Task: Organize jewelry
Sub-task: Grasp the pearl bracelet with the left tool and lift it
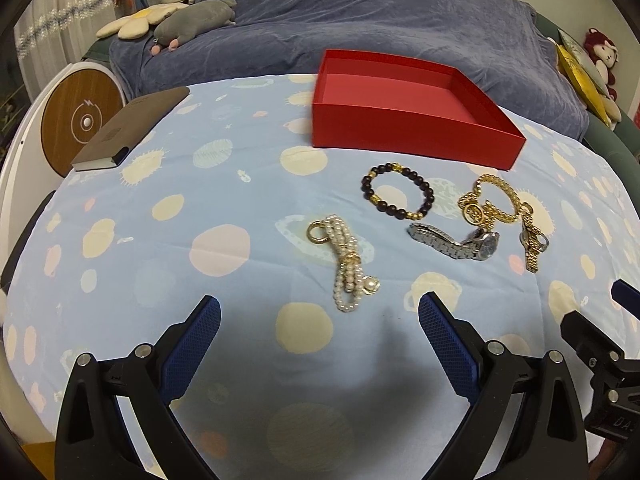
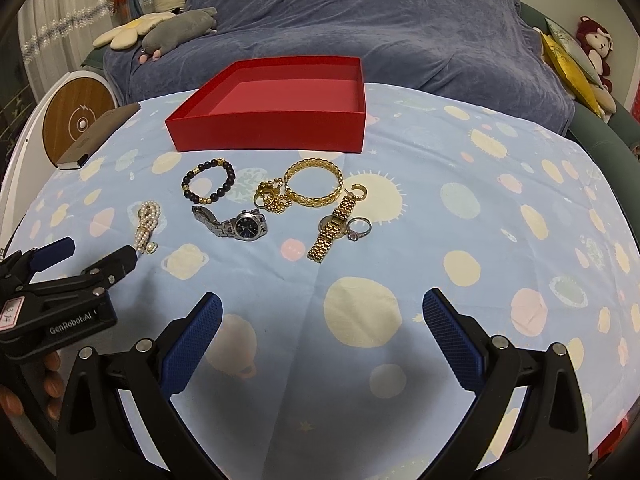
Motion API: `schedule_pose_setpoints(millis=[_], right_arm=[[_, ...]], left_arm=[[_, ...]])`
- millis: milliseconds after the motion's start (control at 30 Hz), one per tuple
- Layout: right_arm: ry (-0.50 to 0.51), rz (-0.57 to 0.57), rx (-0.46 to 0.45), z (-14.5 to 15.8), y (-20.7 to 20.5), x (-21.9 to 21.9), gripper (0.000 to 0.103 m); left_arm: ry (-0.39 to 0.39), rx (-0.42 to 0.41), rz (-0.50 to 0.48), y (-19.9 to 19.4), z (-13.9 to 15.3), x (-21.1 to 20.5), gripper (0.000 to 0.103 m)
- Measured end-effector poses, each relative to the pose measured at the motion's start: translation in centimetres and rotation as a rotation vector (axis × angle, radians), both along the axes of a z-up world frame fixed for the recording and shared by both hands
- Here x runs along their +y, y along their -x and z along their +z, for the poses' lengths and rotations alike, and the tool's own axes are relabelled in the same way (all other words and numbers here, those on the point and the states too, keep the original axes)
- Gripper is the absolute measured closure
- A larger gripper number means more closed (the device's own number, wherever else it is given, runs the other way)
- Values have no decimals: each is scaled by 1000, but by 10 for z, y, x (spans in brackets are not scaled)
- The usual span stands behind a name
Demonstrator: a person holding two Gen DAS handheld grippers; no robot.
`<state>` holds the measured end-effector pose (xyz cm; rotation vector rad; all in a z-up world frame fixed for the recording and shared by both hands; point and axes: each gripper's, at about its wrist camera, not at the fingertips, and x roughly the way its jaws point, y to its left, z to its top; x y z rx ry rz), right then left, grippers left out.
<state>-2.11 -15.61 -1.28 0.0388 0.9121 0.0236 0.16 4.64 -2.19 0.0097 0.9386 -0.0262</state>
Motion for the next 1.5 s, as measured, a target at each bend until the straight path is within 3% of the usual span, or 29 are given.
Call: schedule_pose_setpoints(millis=[233, 367, 533, 633, 667, 733, 800, 1300, 1500], right_arm=[[-3, 5, 19, -4, -1, -3, 5], [-8, 13, 28, -6, -2, 0, 5], [-5, 19, 22, -5, -3, 2, 5], [-7, 13, 26, -6, -4, 1, 5], [-10, 11, 27, -6, -4, 0, 5], [-9, 11, 27, -6, -4, 0, 5], [-8, 11, 25, -5, -4, 0, 5], [-18, 18, 34, -9, -16, 8, 5], [-16, 31, 38, -10, -18, 16, 5]], left_arm=[[8, 0, 23, -7, -9, 13, 7], [22, 19, -13, -16, -18, 4, 28], [-12, 7, -24, -24, -27, -6, 39], [-4, -7, -35, -24, -25, -8, 63], [9, -5, -44, -24, -24, -7, 76], [42, 4, -58, -23, -23, -5, 83], [65, 7, -71, -20, -20, -3, 97], [155, -69, -89, 1, 22, 22, 101], [157, -42, -102, 0, 16, 23, 101]])
